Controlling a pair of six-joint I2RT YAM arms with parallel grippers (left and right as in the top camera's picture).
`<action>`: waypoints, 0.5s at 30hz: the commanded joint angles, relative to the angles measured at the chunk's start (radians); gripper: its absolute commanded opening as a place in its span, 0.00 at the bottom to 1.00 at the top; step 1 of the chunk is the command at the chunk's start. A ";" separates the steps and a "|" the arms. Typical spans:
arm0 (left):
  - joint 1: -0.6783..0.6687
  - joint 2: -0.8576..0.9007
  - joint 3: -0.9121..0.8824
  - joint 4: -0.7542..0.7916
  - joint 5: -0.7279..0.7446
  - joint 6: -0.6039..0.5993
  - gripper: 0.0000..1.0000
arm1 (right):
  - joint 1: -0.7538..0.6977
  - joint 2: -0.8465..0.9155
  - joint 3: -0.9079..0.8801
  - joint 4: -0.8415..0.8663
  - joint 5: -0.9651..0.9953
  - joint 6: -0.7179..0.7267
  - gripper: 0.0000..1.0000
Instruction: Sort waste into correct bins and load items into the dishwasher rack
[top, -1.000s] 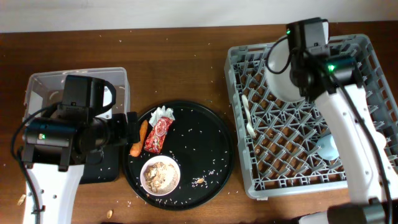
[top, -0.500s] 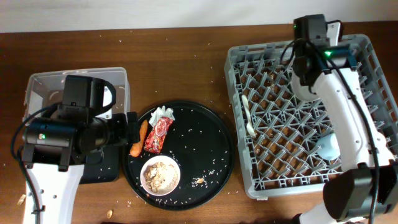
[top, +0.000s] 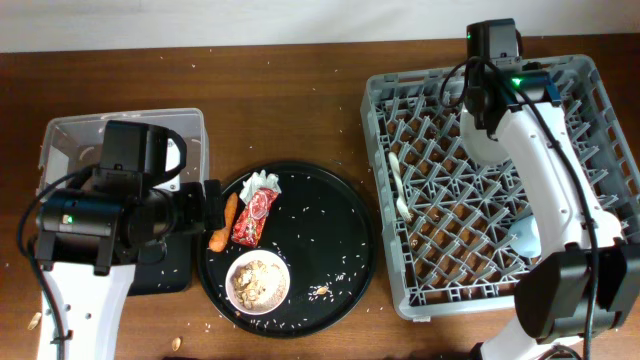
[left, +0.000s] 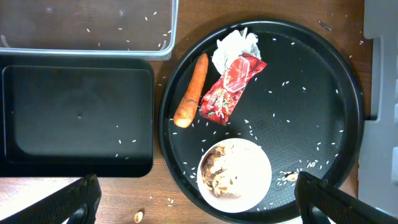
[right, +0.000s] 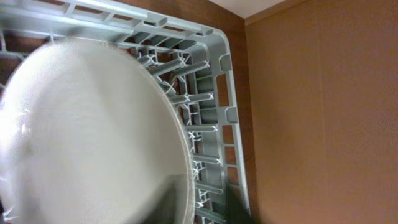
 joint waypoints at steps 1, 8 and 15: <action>0.003 -0.002 0.003 -0.001 0.000 -0.001 0.99 | 0.011 -0.036 0.000 -0.005 0.023 0.079 0.62; 0.003 -0.002 0.003 -0.001 0.000 -0.001 0.99 | 0.278 -0.349 -0.002 -0.296 -1.049 0.393 0.79; 0.003 -0.002 0.003 -0.001 0.000 -0.001 0.99 | 0.562 0.071 -0.121 -0.002 -1.069 0.719 0.56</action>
